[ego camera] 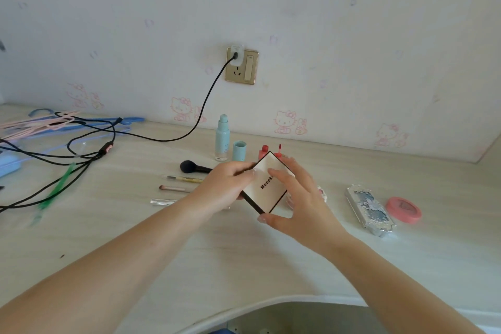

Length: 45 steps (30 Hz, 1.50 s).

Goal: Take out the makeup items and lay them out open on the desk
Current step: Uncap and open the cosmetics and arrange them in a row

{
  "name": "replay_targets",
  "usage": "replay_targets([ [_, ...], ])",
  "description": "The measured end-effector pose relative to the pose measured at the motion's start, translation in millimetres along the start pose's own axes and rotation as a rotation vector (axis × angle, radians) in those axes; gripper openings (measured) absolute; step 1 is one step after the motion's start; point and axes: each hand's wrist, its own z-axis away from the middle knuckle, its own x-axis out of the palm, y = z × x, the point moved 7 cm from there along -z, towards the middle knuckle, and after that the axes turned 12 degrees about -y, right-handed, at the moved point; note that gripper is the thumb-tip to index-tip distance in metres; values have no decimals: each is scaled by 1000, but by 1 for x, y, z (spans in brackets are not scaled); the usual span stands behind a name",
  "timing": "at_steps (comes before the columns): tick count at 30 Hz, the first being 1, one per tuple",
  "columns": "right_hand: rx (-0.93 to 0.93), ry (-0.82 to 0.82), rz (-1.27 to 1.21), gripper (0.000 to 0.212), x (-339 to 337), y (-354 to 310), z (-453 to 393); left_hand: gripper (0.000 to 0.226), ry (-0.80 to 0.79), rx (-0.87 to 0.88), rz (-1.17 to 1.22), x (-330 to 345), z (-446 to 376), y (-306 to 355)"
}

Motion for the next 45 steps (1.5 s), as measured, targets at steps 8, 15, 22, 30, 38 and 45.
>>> replay_targets([
  [8,-78,-136,279,73,-47,-1,12,20,-71,-8,-41,18,-9,19],
  [15,127,-32,250,66,-77,10,22,36,-156,32,576,51,-8,29],
  [22,471,-29,-47,58,-87,40,19,54,-194,245,765,117,-20,44],
  [30,501,-186,-32,32,-107,61,31,43,-80,113,1047,163,-53,51],
  [38,587,-105,216,42,-137,82,15,47,9,-95,1118,176,-96,68],
  [45,569,-216,230,46,-125,110,-13,42,54,-186,1032,165,-133,55],
])
